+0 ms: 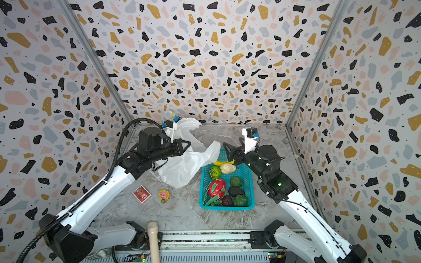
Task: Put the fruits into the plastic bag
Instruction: 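Grasp the white bag's edge with the left gripper and lift it open, then lower the right gripper into the basket onto the red dragon fruit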
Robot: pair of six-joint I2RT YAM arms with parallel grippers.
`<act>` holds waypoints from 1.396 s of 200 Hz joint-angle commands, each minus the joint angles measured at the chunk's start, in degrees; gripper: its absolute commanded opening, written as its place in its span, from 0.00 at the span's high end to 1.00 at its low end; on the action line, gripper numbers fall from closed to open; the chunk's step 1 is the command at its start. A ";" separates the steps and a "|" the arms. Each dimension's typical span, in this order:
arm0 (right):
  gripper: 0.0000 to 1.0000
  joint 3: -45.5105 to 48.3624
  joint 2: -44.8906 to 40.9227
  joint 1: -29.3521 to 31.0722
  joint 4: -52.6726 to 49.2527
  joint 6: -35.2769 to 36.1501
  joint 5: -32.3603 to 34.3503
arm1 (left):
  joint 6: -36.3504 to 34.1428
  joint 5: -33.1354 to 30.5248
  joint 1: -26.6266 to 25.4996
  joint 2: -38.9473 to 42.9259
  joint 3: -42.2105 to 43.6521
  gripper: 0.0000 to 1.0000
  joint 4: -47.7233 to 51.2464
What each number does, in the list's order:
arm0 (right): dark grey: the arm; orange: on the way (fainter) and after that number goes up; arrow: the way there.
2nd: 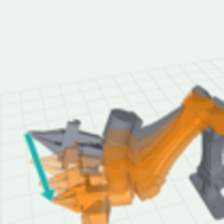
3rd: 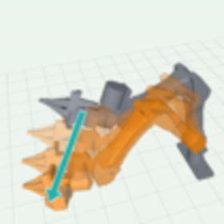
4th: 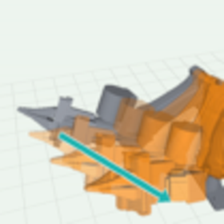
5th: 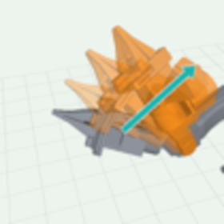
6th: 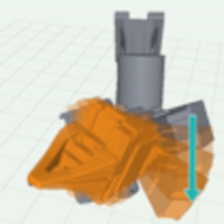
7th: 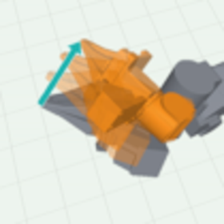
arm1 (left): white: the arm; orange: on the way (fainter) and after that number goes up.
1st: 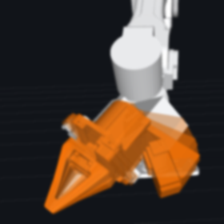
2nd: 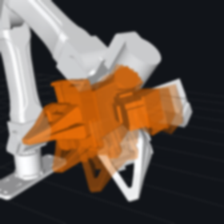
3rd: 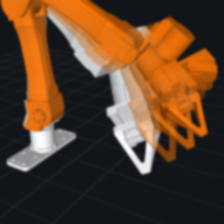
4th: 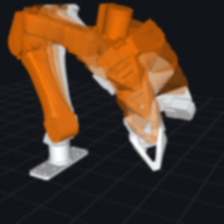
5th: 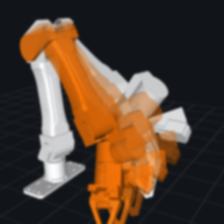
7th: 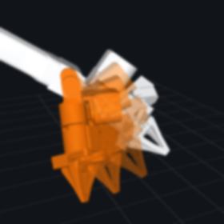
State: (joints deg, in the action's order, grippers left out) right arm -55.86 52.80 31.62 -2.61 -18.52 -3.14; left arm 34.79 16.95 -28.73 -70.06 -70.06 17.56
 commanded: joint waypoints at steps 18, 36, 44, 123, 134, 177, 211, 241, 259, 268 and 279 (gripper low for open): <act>0.08 -1.27 4.94 -2.28 -13.43 -3.90 -1.64 | -3.72 -0.50 1.57 4.93 -0.67 1.00 -5.97; 0.08 1.26 7.08 -0.93 -16.00 -3.91 -5.64 | -7.25 -4.38 1.57 7.08 -0.85 1.00 -4.94; 0.08 2.57 7.81 0.87 -16.68 -3.55 -6.24 | -7.84 -5.67 1.57 7.28 -0.99 1.00 -4.07; 0.01 4.16 20.69 13.28 -20.24 -3.91 -4.33 | -9.45 -4.91 1.57 8.13 3.79 1.00 -3.98; 0.01 3.13 22.39 14.14 -21.58 -4.10 -3.08 | -8.83 -5.56 1.57 8.36 4.73 1.00 -4.54; 0.01 1.23 28.06 15.49 -27.14 -6.63 2.03 | -7.45 -5.53 1.57 8.54 6.89 1.00 -5.88; 0.01 1.48 32.19 15.49 -30.58 -8.70 4.32 | -7.45 -5.74 1.57 8.71 7.70 1.00 -5.80; 0.01 3.10 33.35 14.77 -29.98 -8.94 3.62 | -7.59 -6.15 1.57 8.89 8.17 1.00 -5.90; 0.01 3.86 34.06 13.21 -29.78 -8.94 1.89 | -7.47 -6.15 1.55 8.89 8.44 1.00 -6.11; 0.01 4.21 34.19 12.82 -29.83 -8.94 1.73 | -7.37 -5.99 1.57 8.89 8.59 1.00 -6.35; 0.01 4.06 34.04 12.70 -30.59 -8.56 2.01 | -7.45 -5.81 1.57 8.81 8.61 1.00 -6.40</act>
State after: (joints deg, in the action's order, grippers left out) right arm -54.24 85.45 45.23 -25.41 -28.01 -2.04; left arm 27.09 11.38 -27.35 -62.30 -62.11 13.98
